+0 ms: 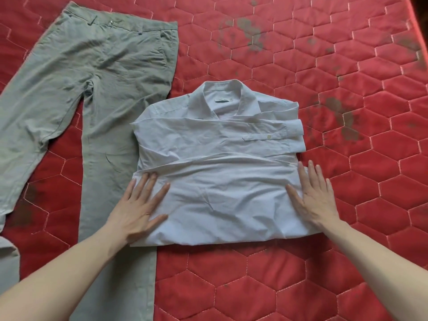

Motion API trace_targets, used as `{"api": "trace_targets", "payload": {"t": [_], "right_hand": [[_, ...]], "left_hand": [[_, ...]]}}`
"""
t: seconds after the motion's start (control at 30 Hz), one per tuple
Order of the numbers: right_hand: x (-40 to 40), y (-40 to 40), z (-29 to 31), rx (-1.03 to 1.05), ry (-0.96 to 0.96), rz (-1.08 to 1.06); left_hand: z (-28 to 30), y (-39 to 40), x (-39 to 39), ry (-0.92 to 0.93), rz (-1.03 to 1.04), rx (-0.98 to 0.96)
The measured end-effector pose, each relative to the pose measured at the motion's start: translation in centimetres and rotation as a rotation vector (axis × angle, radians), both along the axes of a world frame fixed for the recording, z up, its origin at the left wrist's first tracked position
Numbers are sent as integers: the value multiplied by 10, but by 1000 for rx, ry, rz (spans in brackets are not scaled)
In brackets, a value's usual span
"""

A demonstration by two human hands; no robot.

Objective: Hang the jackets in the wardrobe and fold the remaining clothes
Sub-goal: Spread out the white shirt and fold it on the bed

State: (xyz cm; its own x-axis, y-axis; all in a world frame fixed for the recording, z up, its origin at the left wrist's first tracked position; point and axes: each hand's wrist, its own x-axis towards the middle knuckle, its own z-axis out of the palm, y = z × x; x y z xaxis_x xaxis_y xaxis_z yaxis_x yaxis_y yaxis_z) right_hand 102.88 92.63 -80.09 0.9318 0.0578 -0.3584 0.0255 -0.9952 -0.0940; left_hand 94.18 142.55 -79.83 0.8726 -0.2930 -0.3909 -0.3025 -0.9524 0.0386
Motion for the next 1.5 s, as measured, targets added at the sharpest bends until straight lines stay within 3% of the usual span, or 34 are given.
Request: {"api": "trace_targets", "payload": {"t": [0.07,0.17,0.23,0.3,0.43,0.57,0.67,0.8,0.9,1.07,1.23,1.3,1.5], "right_hand": [[-8,-11,11,3,-98,101],[-29,-26,25,61,-183,495],[-42,-33,28,36,-111,712],[-50,-35,26,-32,-28,778],[-57,-15,21,15,-138,654],[-65,-3,28,54,-153,570],[-75,-12,41,33,-78,557],[-93,-24,61,81,-37,611],[-110,-23,88,56,236,636],[-135,-31,101,18,410,642],[-125,-25,124,-31,415,692],[-113,-28,129,32,396,616],[-73,-30,141,688,133,-5]], "left_hand": [[13,-1,-5,-30,-99,-27],[26,-15,-21,-22,-303,-89],[27,-26,-30,70,-369,-16],[23,-34,-35,127,-307,121],[14,-48,-40,37,-148,177],[24,-60,-42,107,-20,139],[40,-50,-50,142,27,138],[75,-31,-55,372,2,96],[95,-22,-64,518,65,33],[111,-27,-63,691,212,-37],[115,-10,-51,750,372,-93],[118,3,-42,715,440,-182],[123,41,-6,403,724,-517]]}}
